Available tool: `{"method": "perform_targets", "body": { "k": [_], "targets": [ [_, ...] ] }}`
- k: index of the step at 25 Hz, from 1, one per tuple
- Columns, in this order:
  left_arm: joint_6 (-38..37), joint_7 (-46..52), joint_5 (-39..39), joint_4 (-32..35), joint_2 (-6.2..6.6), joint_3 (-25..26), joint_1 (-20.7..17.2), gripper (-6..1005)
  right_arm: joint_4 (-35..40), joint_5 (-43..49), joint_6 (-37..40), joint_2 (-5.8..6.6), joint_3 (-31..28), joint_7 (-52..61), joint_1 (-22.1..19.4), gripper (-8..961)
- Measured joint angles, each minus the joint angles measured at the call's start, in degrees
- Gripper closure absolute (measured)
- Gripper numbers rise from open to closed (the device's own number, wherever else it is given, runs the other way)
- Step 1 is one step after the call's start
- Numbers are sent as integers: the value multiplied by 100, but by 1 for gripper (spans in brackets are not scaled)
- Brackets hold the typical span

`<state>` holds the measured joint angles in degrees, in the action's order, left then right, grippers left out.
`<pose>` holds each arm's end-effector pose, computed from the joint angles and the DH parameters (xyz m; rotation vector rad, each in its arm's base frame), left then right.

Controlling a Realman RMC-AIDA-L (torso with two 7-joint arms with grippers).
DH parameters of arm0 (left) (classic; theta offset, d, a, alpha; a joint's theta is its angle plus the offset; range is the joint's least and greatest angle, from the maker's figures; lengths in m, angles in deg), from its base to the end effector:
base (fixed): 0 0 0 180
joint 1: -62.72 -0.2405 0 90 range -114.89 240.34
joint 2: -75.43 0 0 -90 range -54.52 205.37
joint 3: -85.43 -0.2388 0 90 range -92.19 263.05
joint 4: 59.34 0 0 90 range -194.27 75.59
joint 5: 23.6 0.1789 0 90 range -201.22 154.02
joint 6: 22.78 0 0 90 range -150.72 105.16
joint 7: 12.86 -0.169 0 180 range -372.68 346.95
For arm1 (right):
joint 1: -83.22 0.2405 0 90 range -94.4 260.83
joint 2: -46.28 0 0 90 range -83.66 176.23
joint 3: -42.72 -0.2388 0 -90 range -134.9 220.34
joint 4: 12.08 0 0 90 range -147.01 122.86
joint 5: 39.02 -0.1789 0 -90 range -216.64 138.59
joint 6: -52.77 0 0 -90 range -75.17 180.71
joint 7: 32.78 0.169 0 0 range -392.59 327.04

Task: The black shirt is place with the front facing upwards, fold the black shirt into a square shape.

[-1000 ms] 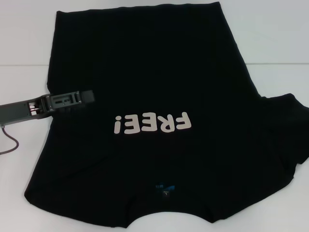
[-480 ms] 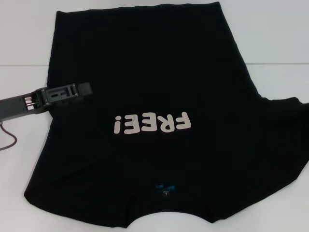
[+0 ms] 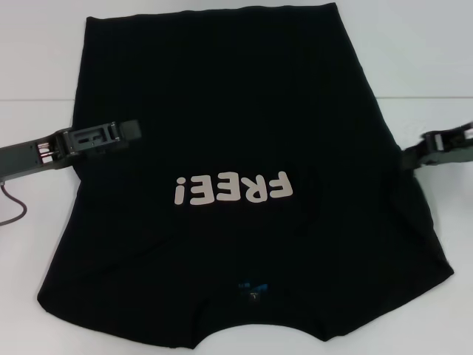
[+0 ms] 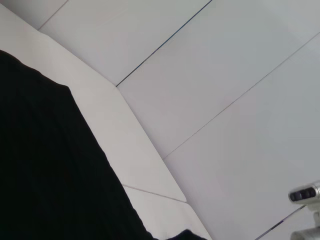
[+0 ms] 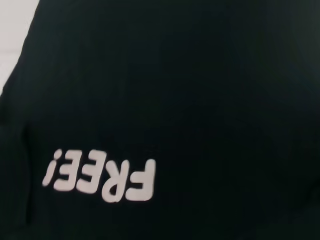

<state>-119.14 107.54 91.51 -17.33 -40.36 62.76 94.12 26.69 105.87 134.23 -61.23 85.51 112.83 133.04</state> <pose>-0.2245 0.3259 0.0564 -2.3068 -1.4881 -1.0658 0.2229 0.3956 0.0476 -2.2671 1.5938 0.0290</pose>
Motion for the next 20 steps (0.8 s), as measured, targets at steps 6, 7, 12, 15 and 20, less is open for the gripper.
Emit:
{"method": "perform_targets", "body": {
  "k": [6, 7, 12, 15, 20],
  "targets": [
    [25, -34, -81, -10, -8, 3, -51, 325, -15, 4, -296, -237, 845, -52, 330, 946],
    [28, -38, -83, -26, -8, 8, -54, 325, -17, 3, -309, -278, 928, -63, 362, 946],
    [55, -56, -87, -60, -6, 75, -61, 326, -22, 11, -323, -459, 1337, -180, 453, 945],
    [57, -58, -87, -61, 7, 104, -64, 326, -21, 14, -321, -509, 1511, -190, 458, 945],
    [63, -61, -87, -62, 17, 193, -64, 326, -21, 14, -168, -503, 1523, -192, 430, 924]
  ]
}}
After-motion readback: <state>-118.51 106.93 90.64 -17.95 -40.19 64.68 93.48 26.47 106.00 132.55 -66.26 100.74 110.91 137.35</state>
